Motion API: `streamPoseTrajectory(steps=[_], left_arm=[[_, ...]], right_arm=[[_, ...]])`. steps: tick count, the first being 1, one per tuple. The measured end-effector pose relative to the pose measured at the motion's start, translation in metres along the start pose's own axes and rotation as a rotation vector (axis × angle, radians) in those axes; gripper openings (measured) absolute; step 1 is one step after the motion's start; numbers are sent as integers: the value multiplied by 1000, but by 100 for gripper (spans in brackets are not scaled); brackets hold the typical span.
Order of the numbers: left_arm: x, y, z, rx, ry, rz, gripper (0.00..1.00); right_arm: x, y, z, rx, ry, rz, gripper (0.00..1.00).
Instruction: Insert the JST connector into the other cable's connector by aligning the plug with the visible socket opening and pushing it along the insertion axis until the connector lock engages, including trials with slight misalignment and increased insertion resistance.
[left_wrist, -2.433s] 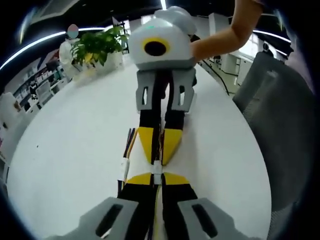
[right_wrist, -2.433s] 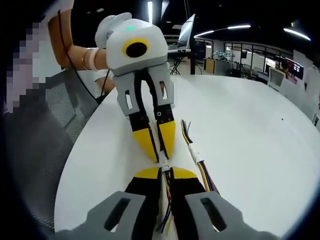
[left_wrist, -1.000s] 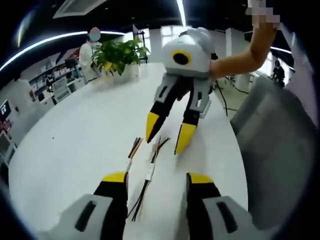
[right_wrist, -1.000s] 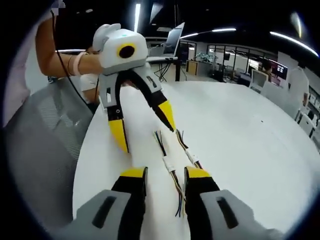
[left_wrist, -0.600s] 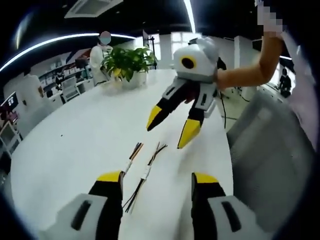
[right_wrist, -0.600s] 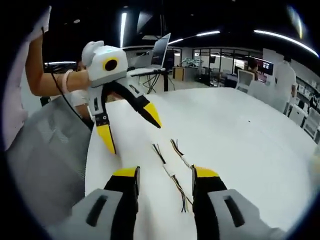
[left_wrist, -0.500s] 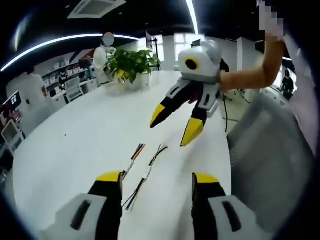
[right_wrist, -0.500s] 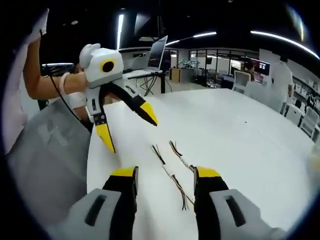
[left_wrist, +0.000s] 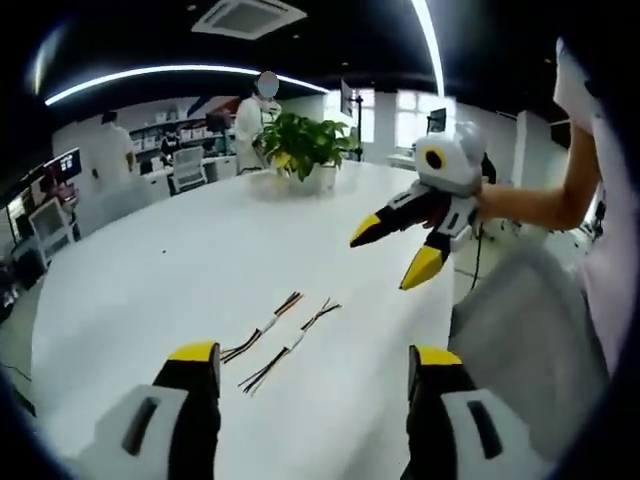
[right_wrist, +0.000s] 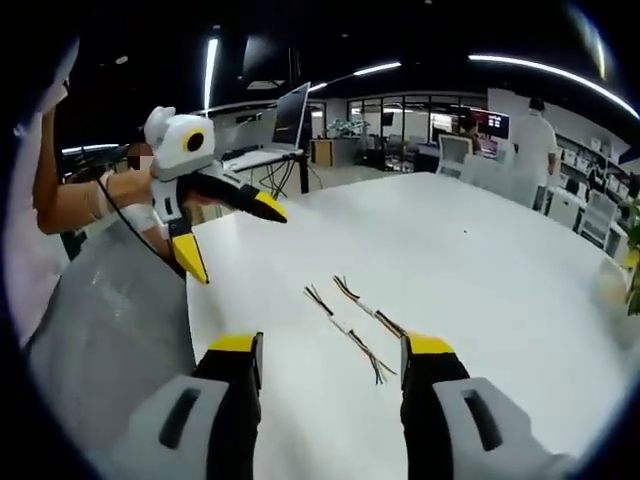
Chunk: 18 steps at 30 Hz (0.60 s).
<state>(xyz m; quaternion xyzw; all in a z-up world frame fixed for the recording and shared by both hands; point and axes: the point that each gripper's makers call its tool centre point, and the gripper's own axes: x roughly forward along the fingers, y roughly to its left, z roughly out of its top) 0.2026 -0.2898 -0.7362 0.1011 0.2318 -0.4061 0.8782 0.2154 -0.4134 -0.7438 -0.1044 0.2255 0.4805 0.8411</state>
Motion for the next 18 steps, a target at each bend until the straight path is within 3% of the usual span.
streamPoseTrajectory(steps=[11,14,18], left_arm=[[-23,-1,-6,-62,-13,74,91],[-24,-8,-12,-133,9,60,96],[-26,-13,-14,-142,10,64,99]], right_arm=[[-9,11,-2,37,-14,-36,82],[-9,15,-4,40,-10,-26,83],[-11,22,-3,80,-18,-21,92]])
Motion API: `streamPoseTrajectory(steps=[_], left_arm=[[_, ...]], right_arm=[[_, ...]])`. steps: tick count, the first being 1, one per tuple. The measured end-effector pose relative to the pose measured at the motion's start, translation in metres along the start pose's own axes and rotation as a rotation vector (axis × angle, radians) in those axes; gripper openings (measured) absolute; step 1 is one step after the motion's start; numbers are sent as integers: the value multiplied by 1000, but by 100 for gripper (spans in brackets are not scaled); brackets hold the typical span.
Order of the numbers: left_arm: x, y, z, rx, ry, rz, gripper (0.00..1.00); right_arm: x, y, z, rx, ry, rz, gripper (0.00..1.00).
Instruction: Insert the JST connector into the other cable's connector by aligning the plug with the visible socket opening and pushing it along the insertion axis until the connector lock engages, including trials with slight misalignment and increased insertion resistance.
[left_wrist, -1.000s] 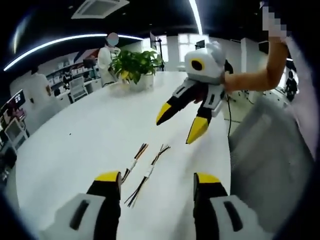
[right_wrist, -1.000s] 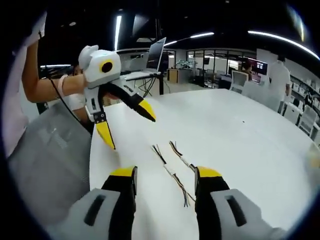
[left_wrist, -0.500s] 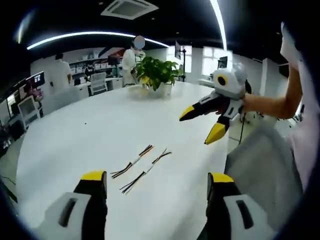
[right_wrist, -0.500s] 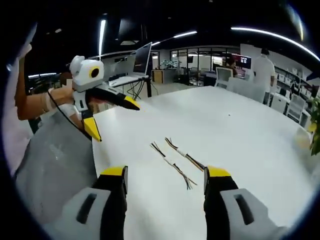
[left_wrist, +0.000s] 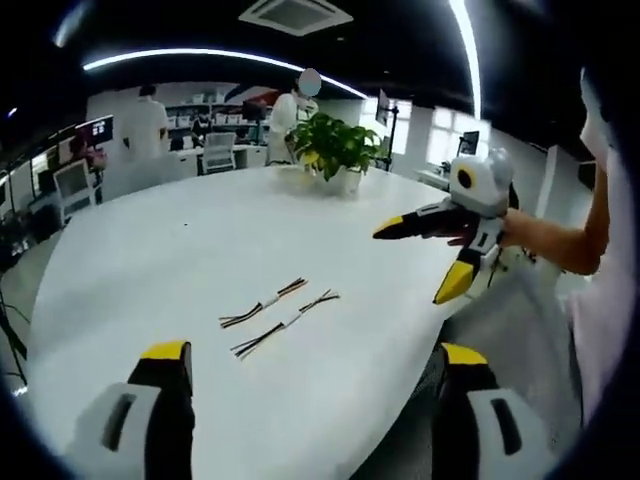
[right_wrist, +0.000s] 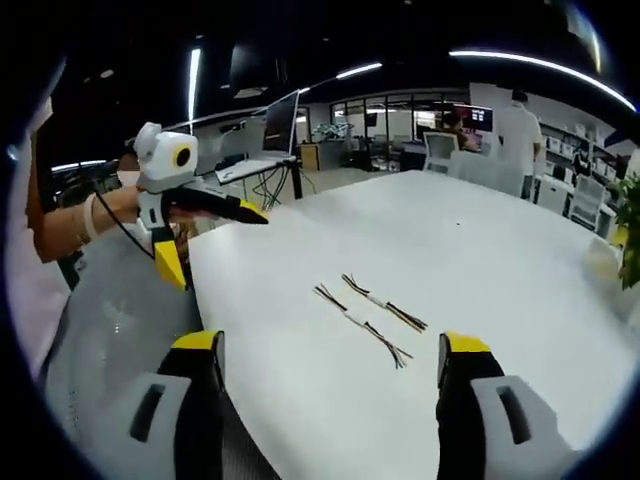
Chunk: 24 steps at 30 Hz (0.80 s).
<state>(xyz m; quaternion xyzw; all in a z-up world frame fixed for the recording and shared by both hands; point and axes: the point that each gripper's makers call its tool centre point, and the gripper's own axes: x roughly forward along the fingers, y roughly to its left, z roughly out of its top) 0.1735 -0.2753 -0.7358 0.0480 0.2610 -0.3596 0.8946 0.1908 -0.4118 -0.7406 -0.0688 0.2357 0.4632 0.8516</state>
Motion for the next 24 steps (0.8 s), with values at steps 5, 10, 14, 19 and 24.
streamPoseTrajectory(steps=[5,10,14,19,24], left_arm=[[-4,-4,-7,-10,12,12,99],[-7,-7,-12,-15,19,23,99],[-10,-19,-15,9,32,3,99],[-10,-17,-19,-29,35,34,99],[-7,-17,-24,-44,43,54,99]], right_arm=[[-3,5,-5,3,12,-15,97],[-6,10,-14,20,37,-24,98],[-8,12,-23,80,53,-33,99],[-10,15,-33,80,82,-41,99],[-13,16,-39,58,107,-56,99]])
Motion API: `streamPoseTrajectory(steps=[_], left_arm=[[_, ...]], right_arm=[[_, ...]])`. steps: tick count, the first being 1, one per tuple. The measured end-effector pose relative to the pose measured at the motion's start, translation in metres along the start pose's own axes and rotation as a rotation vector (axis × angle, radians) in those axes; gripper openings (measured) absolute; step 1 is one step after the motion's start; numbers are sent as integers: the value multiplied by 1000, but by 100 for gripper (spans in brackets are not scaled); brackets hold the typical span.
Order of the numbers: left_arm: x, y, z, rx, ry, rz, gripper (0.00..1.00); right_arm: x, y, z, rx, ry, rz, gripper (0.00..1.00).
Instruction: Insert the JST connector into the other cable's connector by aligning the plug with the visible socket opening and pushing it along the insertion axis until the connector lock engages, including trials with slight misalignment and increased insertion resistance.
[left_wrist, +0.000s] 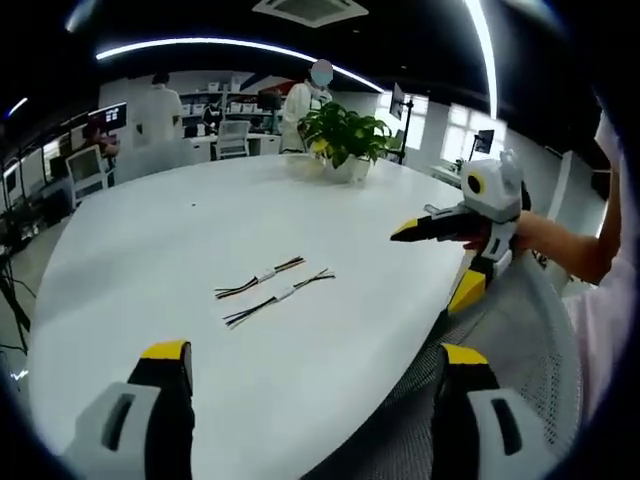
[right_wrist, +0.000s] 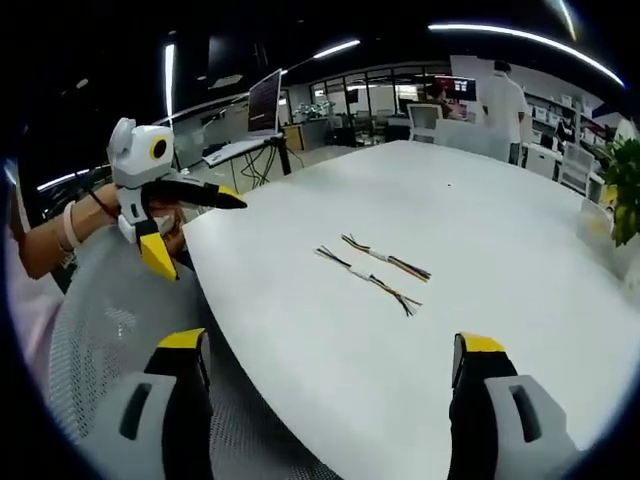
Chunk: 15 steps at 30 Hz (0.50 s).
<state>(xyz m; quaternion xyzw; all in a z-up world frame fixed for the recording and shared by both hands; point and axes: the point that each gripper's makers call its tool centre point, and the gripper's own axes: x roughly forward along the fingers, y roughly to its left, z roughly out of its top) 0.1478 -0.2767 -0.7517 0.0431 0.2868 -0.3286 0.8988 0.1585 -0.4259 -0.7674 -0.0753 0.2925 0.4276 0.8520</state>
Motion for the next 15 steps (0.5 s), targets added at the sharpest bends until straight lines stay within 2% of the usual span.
streamPoseTrajectory(steps=[10,15], left_arm=[[6,4,-7,-22,-2,30,99],[7,6,-9,-37,24,41,99]], right_arm=[[0,-11,2,-1,-1,-10,99],[4,-16,8,32,-13,0,97]])
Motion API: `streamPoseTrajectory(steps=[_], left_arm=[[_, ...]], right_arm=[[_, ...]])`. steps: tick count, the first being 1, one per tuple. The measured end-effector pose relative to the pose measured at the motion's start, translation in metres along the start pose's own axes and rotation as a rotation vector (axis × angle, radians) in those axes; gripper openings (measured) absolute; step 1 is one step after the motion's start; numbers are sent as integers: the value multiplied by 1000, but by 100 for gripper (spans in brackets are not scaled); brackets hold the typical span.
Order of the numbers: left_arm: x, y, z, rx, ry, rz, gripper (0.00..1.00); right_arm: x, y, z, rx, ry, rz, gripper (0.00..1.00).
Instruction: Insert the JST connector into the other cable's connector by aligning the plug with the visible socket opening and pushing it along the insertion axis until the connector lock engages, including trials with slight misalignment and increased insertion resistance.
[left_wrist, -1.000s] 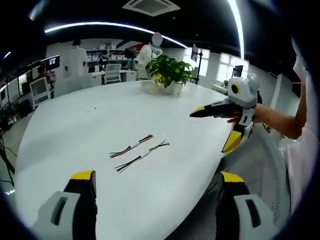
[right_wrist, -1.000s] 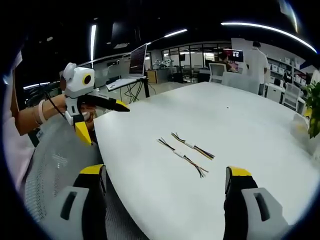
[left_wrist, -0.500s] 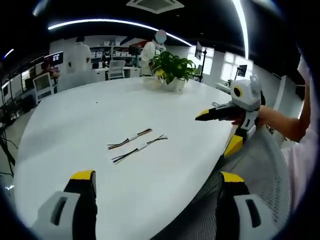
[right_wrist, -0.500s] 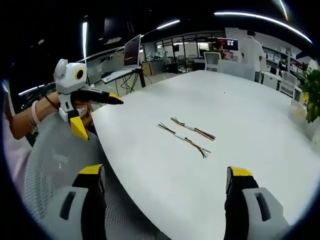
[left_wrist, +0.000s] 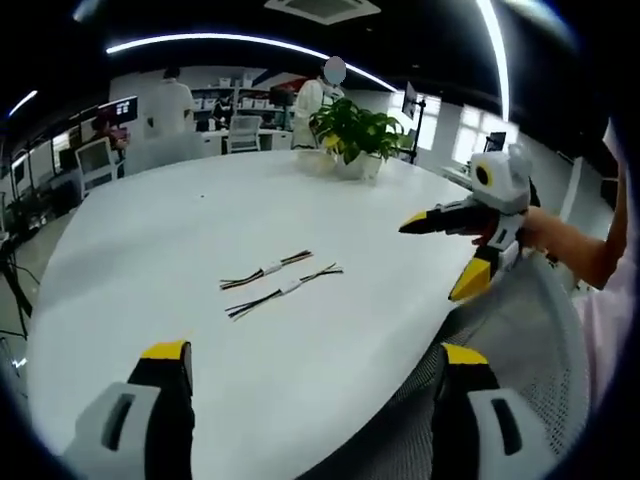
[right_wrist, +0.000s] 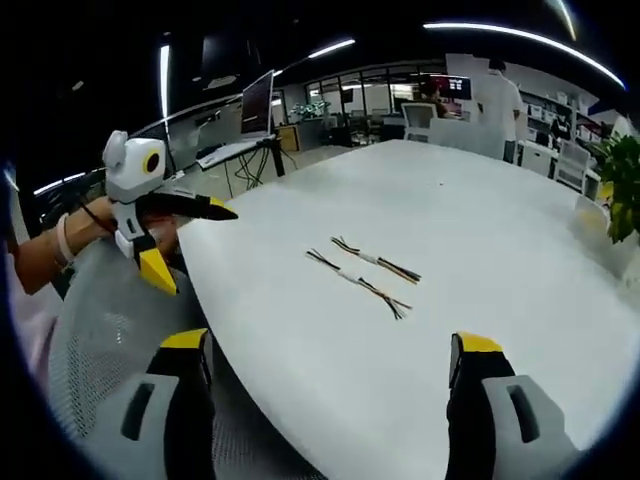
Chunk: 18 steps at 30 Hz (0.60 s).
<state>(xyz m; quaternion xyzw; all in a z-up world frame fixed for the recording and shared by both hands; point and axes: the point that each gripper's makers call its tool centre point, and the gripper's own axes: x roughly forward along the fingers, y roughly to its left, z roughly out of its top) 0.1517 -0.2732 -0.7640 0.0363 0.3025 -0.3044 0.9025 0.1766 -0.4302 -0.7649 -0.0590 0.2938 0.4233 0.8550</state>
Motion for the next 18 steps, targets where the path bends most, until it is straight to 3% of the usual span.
streamPoseTrajectory(steps=[7,16,18], left_arm=[[3,10,-5,9,40,17,99],[6,16,3,-17,18,27,98],[8,23,3,-41,4,63,94]], right_arm=[[4,-3,7,21,-13,27,97],[9,-9,-2,-15,48,6,96],[13,-12,-6,-37,73,-10,96]])
